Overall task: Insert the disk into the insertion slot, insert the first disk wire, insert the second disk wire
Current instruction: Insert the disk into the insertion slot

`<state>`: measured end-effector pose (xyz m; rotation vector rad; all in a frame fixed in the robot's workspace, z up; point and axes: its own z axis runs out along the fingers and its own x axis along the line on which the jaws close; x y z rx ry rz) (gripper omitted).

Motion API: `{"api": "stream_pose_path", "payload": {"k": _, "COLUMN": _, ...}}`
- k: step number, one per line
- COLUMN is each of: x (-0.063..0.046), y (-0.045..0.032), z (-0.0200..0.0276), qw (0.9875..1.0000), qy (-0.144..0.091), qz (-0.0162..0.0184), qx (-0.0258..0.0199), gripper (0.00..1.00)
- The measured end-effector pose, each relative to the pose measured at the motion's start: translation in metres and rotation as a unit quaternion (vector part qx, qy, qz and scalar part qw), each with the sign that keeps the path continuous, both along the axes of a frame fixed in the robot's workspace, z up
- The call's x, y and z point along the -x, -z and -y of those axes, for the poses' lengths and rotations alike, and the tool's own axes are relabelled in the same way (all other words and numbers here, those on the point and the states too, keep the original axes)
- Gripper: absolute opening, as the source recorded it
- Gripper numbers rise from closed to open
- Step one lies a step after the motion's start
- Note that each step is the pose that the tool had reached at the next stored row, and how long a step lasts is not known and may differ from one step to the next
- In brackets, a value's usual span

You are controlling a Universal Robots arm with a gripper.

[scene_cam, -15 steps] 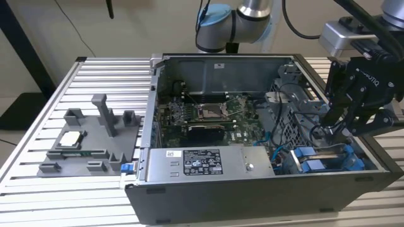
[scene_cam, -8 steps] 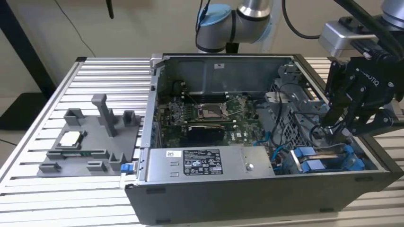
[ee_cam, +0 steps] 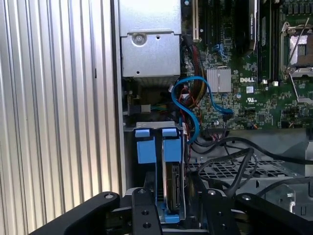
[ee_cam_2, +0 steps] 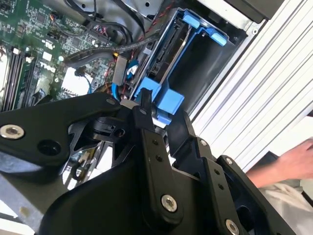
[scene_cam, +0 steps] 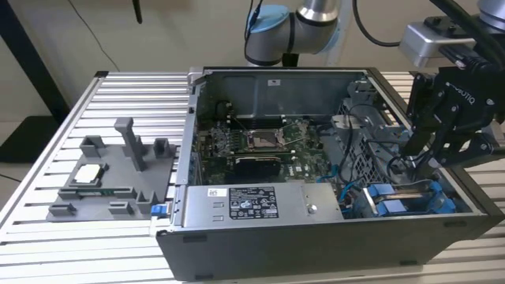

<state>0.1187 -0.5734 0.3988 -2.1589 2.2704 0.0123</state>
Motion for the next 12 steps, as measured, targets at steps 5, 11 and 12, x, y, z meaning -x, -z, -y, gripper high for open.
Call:
{"api": "stream_pose_path", "payload": {"k": 5, "x": 0.001, "y": -0.0006, "z": -0.0138, "qw": 1.0000, "qy": 0.000, "qz": 0.0006, "qx": -0.0001, "gripper": 0.41}}
{"api": "stream_pose_path", "payload": {"k": 11, "x": 0.001, "y": 0.0002, "z": -0.0242, "qw": 0.9998, "qy": -0.005, "qz": 0.0204, "qx": -0.0001, "gripper": 0.41}}
{"api": "stream_pose_path", "payload": {"k": 12, "x": 0.001, "y": 0.0004, "z": -0.0247, "qw": 0.9996, "qy": -0.007, "qz": 0.0258, "qx": 0.0000, "gripper": 0.41}}
